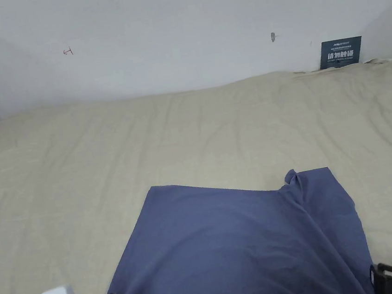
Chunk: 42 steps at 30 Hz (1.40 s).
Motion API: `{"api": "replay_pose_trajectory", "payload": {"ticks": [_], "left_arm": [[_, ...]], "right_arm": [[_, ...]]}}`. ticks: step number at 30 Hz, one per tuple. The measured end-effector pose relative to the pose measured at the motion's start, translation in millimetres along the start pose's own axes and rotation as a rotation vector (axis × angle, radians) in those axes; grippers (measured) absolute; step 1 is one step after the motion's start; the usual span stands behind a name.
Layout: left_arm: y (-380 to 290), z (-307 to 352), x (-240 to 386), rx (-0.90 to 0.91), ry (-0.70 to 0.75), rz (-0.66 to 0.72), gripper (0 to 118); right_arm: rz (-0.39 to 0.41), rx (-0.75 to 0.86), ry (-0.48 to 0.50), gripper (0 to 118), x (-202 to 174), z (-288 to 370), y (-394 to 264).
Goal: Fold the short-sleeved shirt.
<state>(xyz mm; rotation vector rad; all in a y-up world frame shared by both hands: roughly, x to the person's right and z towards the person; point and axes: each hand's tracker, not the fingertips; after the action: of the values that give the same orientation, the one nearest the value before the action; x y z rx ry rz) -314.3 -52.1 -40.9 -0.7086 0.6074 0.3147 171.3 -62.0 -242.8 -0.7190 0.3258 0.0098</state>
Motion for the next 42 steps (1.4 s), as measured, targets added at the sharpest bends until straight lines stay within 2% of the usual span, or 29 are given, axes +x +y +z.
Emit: {"api": "replay_pose_trajectory", "payload": {"ticks": [3, 6, 8, 10, 11, 12, 13, 14, 15, 18, 25, 35, 37, 38, 39, 40, 41, 42], "left_arm": [[25, 16, 14, 0.042, -0.048, -0.016, 113], [40, 27, 26, 0.164, -0.062, -0.023, 112], [45, 33, 38, 0.225, -0.059, -0.054, 109], [47, 36, 49, 0.286, -0.052, -0.095, 87], [48, 35, 53, 0.305, -0.063, -0.111, 72], [49, 34, 56, 0.298, -0.076, -0.118, 42], [50, 32, 59, 0.3, -0.09, -0.124, 20], [51, 30, 62, 0.306, -0.107, -0.118, 5], [51, 27, 64, 0.309, -0.12, -0.106, 0], [57, 13, 69, 0.258, -0.184, -0.102, 0], [98, -43, 85, 0.224, -0.181, -0.141, 0], [187, -182, 106, 0.018, -0.178, -0.184, 1], [203, -212, 107, -0.054, -0.164, -0.156, 25], [209, -227, 108, -0.072, -0.167, -0.15, 44], [215, -242, 109, -0.099, -0.165, -0.155, 73], [218, -252, 113, -0.126, -0.152, -0.167, 89], [222, -265, 116, -0.146, -0.129, -0.179, 101], [224, -280, 120, -0.174, -0.1, -0.191, 104]], "right_arm": [[0.022, 0.109, 0.013, 102, -8, 21, 23], [0.047, 0.211, 0.008, 100, -17, 40, 37], [0.079, 0.271, -0.006, 95, -22, 48, 43], [0.127, 0.319, -0.03, 64, -29, 52, 45], [0.141, 0.343, -0.039, 44, -31, 53, 46], [0.146, 0.352, -0.042, 19, -34, 54, 47], [0.149, 0.358, -0.041, 3, -36, 54, 48], [0.149, 0.365, -0.042, 1, -37, 52, 49], [0.146, 0.376, -0.044, 0, -38, 51, 49], [0.139, 0.388, -0.013, 0, -41, 46, 53], [0.144, 0.378, -0.002, 0, -48, 21, 68], [0.119, 0.335, -0.026, 0, -45, -40, 95], [0.119, 0.319, -0.034, 0, -44, -54, 99], [0.118, 0.311, -0.039, 0, -49, -56, 102], [0.117, 0.305, -0.042, 0, -49, -62, 103], [0.117, 0.298, -0.047, 0, -49, -68, 104], [0.116, 0.293, -0.051, 0, -48, -75, 105], [0.117, 0.284, -0.056, 0, -46, -83, 105]]}}
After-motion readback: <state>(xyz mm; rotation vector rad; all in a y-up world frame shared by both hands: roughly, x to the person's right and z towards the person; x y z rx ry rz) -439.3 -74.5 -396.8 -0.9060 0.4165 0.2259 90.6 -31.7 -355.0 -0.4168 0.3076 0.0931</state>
